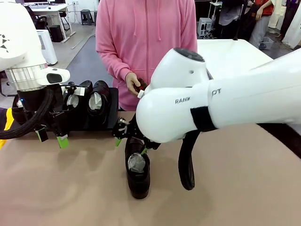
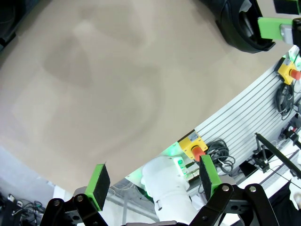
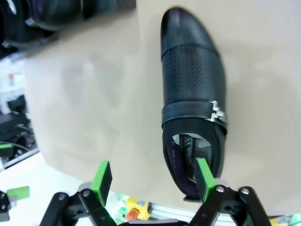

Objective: Organize the shoes by placing them on the stand.
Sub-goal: Pick up one Shoe and place it in the middle of the table, then place the Shoe from the middle of the table onto the Shoes Stand.

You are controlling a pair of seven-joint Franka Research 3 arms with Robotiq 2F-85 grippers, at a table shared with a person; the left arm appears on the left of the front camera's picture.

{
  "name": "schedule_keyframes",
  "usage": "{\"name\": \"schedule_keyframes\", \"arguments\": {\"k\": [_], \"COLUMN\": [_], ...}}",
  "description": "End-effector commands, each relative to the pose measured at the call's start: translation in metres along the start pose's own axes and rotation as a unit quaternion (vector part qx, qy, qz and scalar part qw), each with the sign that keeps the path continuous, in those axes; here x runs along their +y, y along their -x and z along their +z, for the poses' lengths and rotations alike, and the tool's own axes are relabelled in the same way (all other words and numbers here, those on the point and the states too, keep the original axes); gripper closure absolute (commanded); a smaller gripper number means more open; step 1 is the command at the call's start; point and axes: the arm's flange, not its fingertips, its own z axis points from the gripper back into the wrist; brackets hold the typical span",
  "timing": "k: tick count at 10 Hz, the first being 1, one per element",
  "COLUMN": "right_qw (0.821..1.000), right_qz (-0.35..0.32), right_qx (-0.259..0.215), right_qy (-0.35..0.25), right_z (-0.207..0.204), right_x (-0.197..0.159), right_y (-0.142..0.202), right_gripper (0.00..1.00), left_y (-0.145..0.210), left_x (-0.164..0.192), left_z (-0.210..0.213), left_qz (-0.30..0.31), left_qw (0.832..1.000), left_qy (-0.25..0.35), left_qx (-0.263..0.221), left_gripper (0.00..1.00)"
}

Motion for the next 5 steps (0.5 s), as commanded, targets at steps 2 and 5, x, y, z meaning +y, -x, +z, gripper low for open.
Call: {"name": "schedule_keyframes", "arguments": {"k": [2,5], "right_qw": [0.999,0.999], "right_qz": [0.018,0.018], "right_qx": [-0.017,-0.017], "right_qy": [0.024,0.024], "right_z": [-0.0151,-0.0151], "right_x": [0.0041,0.0041], "right_y": [0.0068,0.0068], "right_gripper": [0.00,0.00], "left_y": [0.0044,0.0044], "left_x": [0.0000,0.0000], "left_z": [-0.0002,-0.0002], "left_qz": [-0.002,-0.002], "left_qw": [1.000,1.000], "left_qy": [0.004,0.004], "left_qx": [-0.002,-0.002], "left_gripper": [0.01,0.01]}}
